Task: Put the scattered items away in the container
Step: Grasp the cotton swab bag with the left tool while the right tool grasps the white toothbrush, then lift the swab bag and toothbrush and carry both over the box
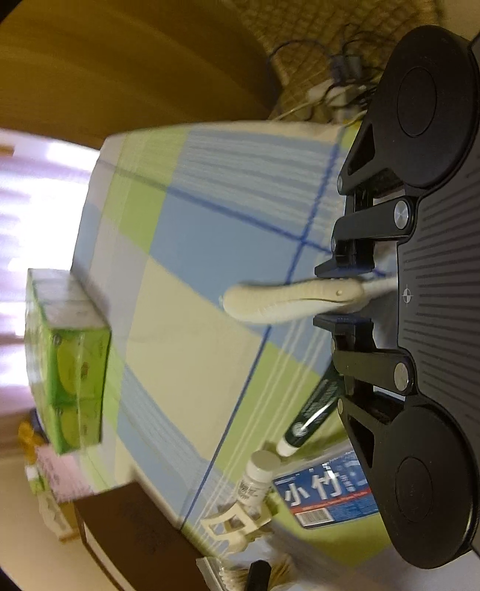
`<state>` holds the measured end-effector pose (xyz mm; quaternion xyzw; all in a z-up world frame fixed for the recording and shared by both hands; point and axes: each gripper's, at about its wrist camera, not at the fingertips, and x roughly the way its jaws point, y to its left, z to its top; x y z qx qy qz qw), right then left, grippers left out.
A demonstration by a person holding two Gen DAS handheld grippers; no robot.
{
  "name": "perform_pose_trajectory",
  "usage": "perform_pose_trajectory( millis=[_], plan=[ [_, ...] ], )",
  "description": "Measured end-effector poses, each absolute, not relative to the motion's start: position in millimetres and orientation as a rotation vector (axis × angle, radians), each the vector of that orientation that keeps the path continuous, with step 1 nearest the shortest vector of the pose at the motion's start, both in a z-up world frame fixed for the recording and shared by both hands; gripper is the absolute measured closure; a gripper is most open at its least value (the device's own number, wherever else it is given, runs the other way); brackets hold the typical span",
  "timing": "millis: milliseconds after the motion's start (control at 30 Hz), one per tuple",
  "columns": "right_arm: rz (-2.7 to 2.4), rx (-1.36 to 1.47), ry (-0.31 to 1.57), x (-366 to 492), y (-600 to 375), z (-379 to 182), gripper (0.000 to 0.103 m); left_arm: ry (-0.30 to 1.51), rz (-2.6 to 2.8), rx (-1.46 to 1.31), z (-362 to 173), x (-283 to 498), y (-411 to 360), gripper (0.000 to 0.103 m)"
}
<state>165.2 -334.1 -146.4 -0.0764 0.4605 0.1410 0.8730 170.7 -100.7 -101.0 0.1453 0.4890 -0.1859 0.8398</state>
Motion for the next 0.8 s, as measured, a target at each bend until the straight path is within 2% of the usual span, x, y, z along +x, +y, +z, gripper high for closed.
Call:
perform_pose_trajectory(
  millis=[400,700,733,800],
  plan=[
    [0.232,0.034,1.153,87.5,-326.1,-130.1,0.080,1.069,-0.442,0.288,-101.9,152.0,-96.3,0.084],
    [0.227,-0.035,1.111,80.7,-311.8,-131.0,0.079,1.074,-0.444,0.266,-101.7,139.2,-90.2,0.084],
    [0.229,-0.051,1.101,81.4,-309.8,-131.5,0.073,1.073,-0.444,0.264,-101.4,137.9,-89.7,0.084],
    [0.235,-0.076,1.085,81.4,-306.3,-134.1,0.073,1.070,-0.448,0.260,-100.9,134.3,-88.4,0.084]
  ],
)
